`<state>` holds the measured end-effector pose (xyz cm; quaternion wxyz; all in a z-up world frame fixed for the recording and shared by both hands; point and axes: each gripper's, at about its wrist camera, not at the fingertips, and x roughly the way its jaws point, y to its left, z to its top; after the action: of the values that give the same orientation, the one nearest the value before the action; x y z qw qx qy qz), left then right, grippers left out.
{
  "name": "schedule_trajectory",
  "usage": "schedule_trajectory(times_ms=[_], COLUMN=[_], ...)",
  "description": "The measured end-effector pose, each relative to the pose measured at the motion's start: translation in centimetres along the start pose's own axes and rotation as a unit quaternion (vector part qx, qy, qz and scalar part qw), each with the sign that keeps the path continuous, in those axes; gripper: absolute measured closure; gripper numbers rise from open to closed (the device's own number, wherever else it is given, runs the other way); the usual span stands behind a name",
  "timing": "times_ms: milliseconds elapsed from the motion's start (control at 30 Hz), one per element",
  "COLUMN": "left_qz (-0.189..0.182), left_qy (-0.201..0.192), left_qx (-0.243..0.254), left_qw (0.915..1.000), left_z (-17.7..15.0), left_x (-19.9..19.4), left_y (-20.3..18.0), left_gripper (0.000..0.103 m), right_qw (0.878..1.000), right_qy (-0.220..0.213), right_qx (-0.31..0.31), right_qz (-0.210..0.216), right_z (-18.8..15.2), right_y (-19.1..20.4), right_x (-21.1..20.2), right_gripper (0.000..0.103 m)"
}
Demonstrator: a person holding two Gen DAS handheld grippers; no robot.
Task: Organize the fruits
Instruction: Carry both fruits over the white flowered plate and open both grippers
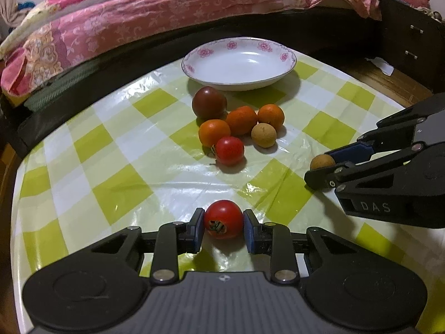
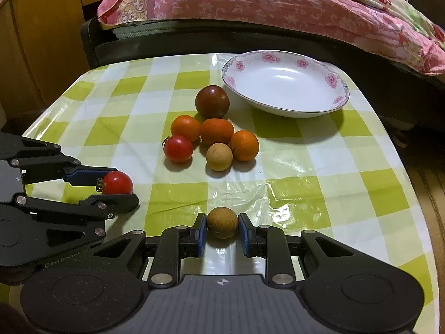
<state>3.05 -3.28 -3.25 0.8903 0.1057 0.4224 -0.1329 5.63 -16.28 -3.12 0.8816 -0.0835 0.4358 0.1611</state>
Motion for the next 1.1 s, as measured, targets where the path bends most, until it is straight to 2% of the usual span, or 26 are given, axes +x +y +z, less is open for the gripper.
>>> schedule_trajectory(times_ms=[233,467,600,867,1100], left_qz=[-0.019,-0.036,-0.045,-0.039,-0.042], left_qy=[-0.006,-0.013,-0.024,-0.048,-0.051], left_qx=[-0.006,-0.017,-0.026,-0.015,-0.012], left_qw=[0.9998,0.9991,0.9984,0.9980,0.9978], left_z=[1.8,4.4,6.9,11.7,13.9], left_x=[-0.3,0.8,1.5,3.8,6.5], left_y=[0.2,1.0,1.8,2.6,2.9], left_gripper=[0.066,0.066,0.066,0.066,0.066], right_qw=[0.999,0.998,0.997,0.995,0.994], right_qy=[-0.016,-0.014,-0.022,-0.051,-0.054], right_qx=[0.027,0.057,0.071,0.091,0.092], right_qz=[0.001,0.006,0.010,-0.006,-0.014], right_z=[0.7,2.3,4.0,8.4,10.3], right_y=[-0.7,-1.4,-2.2,-5.0,-7.0], right_x=[-1.3,-0.9,-0.8,0.4,2.7], right_gripper=[0.082,0.082,0.082,0.082,0.082])
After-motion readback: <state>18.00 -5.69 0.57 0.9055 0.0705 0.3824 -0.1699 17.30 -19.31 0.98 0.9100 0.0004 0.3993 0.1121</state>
